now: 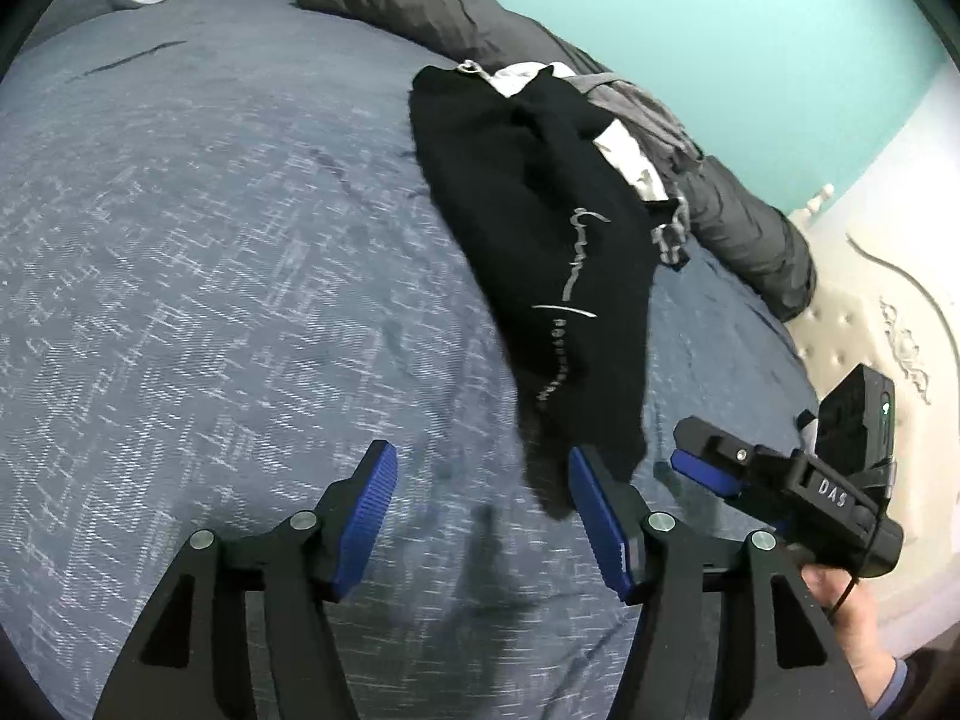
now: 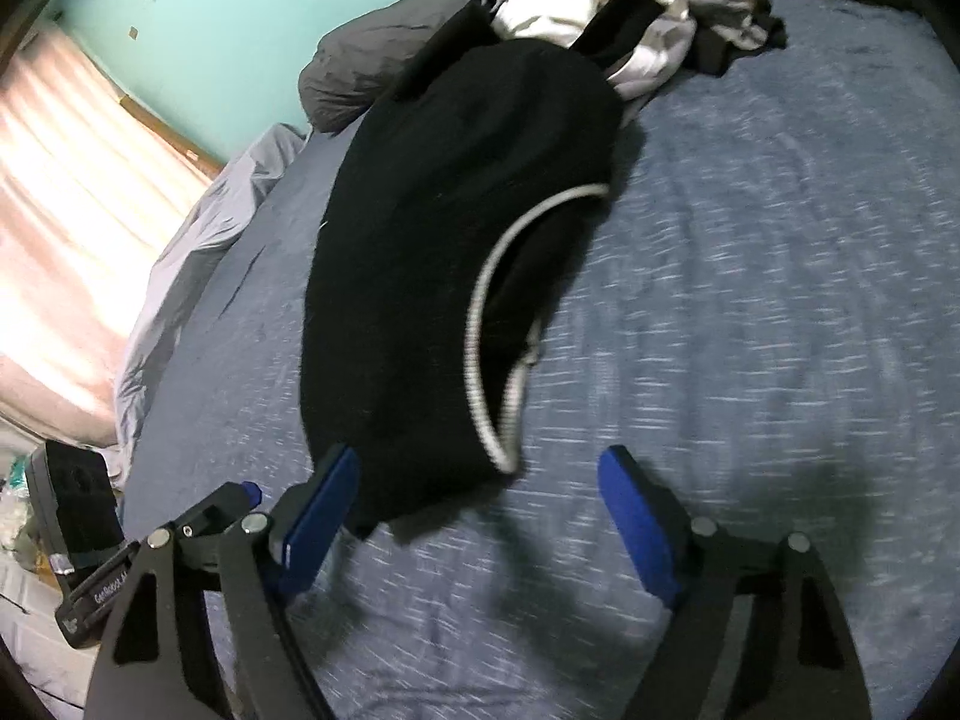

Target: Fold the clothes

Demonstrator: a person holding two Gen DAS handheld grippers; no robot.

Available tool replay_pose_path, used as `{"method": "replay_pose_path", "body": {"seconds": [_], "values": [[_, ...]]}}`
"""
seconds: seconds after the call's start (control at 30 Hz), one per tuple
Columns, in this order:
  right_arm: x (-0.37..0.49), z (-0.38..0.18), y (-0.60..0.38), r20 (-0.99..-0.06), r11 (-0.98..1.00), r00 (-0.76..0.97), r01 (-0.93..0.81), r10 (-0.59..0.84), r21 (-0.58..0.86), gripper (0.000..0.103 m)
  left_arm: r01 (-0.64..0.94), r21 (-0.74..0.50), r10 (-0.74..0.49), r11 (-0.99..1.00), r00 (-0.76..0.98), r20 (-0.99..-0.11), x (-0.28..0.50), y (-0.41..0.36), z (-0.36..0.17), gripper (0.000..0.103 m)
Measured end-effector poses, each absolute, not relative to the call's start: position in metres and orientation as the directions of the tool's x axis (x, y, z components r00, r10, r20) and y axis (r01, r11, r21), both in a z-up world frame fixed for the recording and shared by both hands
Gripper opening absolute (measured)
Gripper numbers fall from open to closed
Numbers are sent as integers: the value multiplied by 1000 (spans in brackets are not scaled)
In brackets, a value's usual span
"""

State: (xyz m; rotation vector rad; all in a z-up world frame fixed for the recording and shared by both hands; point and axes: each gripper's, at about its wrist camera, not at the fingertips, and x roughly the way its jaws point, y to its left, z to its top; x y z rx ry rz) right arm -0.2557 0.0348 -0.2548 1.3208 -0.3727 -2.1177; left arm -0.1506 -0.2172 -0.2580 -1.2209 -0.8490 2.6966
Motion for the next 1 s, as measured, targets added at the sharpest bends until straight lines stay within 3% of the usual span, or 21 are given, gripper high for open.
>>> {"method": "replay_pose_path", "body": {"seconds": [0.13, 0.33, 0.37, 0.47, 1.0], "values": [[-258, -266, 17, -723, -769, -279, 342, -632, 540, 80, 168, -512, 272, -842, -686, -674, -150, -222, -256, 67], [-260, -270, 10, -726, -776, -287, 324, -626, 541, 36, 165, -515, 273, -841, -693, -667, -150, -224, -253, 68], [-260, -269, 9, -725, -777, -291, 327, -624, 538, 23, 164, -518, 276, -840, -692, -667, -150, -224, -254, 68], [-259, -259, 12, -718, -782, -320, 336, -619, 524, 10, 160, -511, 271, -845, -694, -666, -148, -224, -253, 68], [-242, -172, 118, -664, -852, -538, 277, -520, 443, 4, 143, -506, 254, -851, -731, -633, -128, -212, -236, 68]]}}
